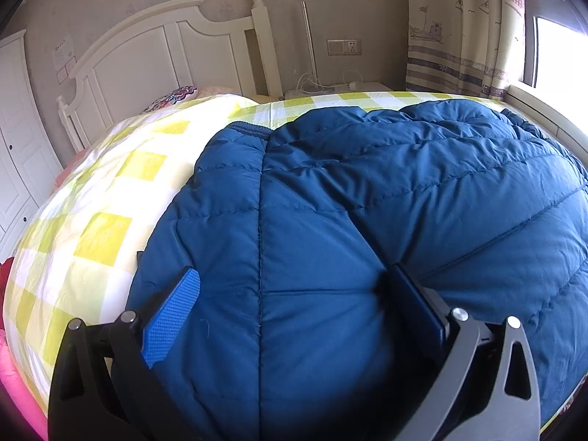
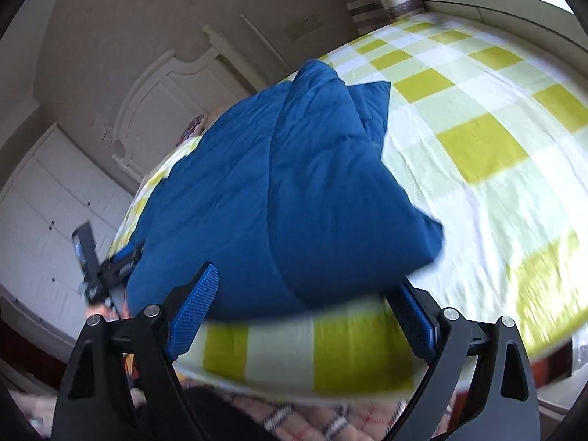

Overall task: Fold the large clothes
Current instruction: 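Grasp the folded jacket bundle with the right gripper and lift it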

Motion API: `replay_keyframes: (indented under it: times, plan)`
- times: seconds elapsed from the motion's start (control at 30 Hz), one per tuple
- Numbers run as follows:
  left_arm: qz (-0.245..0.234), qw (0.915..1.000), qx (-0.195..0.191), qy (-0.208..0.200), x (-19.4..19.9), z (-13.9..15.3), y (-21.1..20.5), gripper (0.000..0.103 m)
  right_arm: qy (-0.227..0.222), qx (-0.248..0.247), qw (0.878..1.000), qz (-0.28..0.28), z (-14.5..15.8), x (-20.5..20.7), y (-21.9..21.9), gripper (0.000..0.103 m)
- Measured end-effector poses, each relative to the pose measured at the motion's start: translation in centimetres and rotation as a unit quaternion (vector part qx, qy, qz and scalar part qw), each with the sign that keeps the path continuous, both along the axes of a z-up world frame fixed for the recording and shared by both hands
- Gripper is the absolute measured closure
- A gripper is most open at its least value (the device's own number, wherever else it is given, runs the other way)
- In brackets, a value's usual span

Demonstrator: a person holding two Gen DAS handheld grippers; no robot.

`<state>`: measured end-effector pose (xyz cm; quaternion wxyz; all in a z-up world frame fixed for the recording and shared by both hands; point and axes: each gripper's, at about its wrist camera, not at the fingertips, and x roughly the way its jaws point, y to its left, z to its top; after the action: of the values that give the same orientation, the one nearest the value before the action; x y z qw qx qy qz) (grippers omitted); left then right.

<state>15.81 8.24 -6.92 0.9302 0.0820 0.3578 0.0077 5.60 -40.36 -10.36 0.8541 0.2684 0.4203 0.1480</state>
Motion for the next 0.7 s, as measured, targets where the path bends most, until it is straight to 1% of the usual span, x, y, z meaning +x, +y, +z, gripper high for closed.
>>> replay_keyframes:
  times: [0.1, 0.13, 0.17, 0.2, 0.23, 0.27, 0.3, 0.37, 0.4, 0.43, 0.47, 0.5, 0.53, 0.57, 0.63, 0.67, 0.7]
  plan:
    - [-0.001, 1.0, -0.002, 0.0, -0.1, 0.0, 0.1, 0.002, 0.005, 0.002, 1.0, -0.027, 0.0, 4.3, 1.8, 0.008]
    - [0.0, 1.0, -0.002, 0.0, -0.1, 0.0, 0.1, 0.002, 0.001, 0.004, 0.999, -0.033, -0.1, 5.0, 2.1, 0.008]
    - [0.002, 1.0, -0.002, 0.0, -0.1, 0.0, 0.1, 0.002, -0.005, 0.011, 0.999, -0.038, -0.2, 5.7, 2.7, 0.011]
    - [0.005, 1.0, -0.002, -0.001, -0.1, 0.0, 0.1, 0.002, -0.014, 0.032, 0.998, -0.046, -0.6, 6.0, 2.8, 0.026]
    - [0.008, 1.0, -0.003, -0.001, 0.0, 0.0, 0.1, 0.002, -0.022, 0.051, 0.997, -0.047, -0.6, 5.8, 2.0, 0.029]
    - [0.009, 0.9999, -0.005, -0.001, 0.0, 0.0, 0.2, 0.002, -0.034, 0.07, 0.996, -0.052, -0.6, 5.4, 1.2, 0.04]
    - [0.01, 0.9999, -0.004, -0.001, 0.0, 0.1, 0.0, 0.002, -0.045, 0.086, 0.994, -0.055, -0.5, 4.9, 0.6, 0.055]
    - [0.009, 0.9999, 0.006, -0.001, 0.0, 0.2, -0.5, 0.002, -0.066, 0.121, 0.989, -0.06, 0.0, 3.6, -1.1, 0.068]
    - [0.01, 0.9999, 0.012, 0.001, 0.0, 0.3, -0.9, 0.002, -0.077, 0.131, 0.986, -0.062, 0.5, 2.9, -1.5, 0.07]
    - [0.013, 0.9997, 0.014, 0.011, 0.0, 0.7, -1.5, 0.003, -0.085, 0.132, 0.986, -0.063, 0.9, 2.4, -1.8, 0.071]
    - [0.005, 0.9998, 0.003, 0.02, 0.0, 1.5, -2.2, 0.004, -0.094, 0.129, 0.985, -0.066, 1.5, 2.0, -2.0, 0.072]
    - [-0.016, 0.9996, -0.017, 0.014, -0.3, 2.5, -3.2, 0.004, -0.101, 0.126, 0.984, -0.068, 1.9, 1.7, -2.1, 0.073]
    - [-0.034, 0.9991, -0.024, 0.001, -0.5, 3.7, -4.2, 0.003, -0.111, 0.122, 0.984, -0.075, 2.4, 1.3, -2.7, 0.073]
    - [-0.048, 0.9986, -0.012, -0.021, -0.7, 5.1, -5.9, 0.002, -0.117, 0.117, 0.983, -0.08, 2.8, 1.1, -3.3, 0.073]
    - [-0.066, 0.9964, 0.023, -0.048, -0.5, 6.9, -8.9, 0.002, -0.13, 0.108, 0.981, -0.095, 3.7, 0.6, -4.7, 0.073]
    - [-0.072, 0.9956, 0.034, -0.05, -0.1, 7.2, -10.0, 0.002, -0.134, 0.103, 0.981, -0.099, 4.0, 0.5, -5.0, 0.073]
    - [-0.083, 0.9948, 0.045, -0.038, 0.7, 7.2, -11.7, 0.002, -0.142, 0.097, 0.98, -0.104, 4.6, 0.2, -5.4, 0.073]
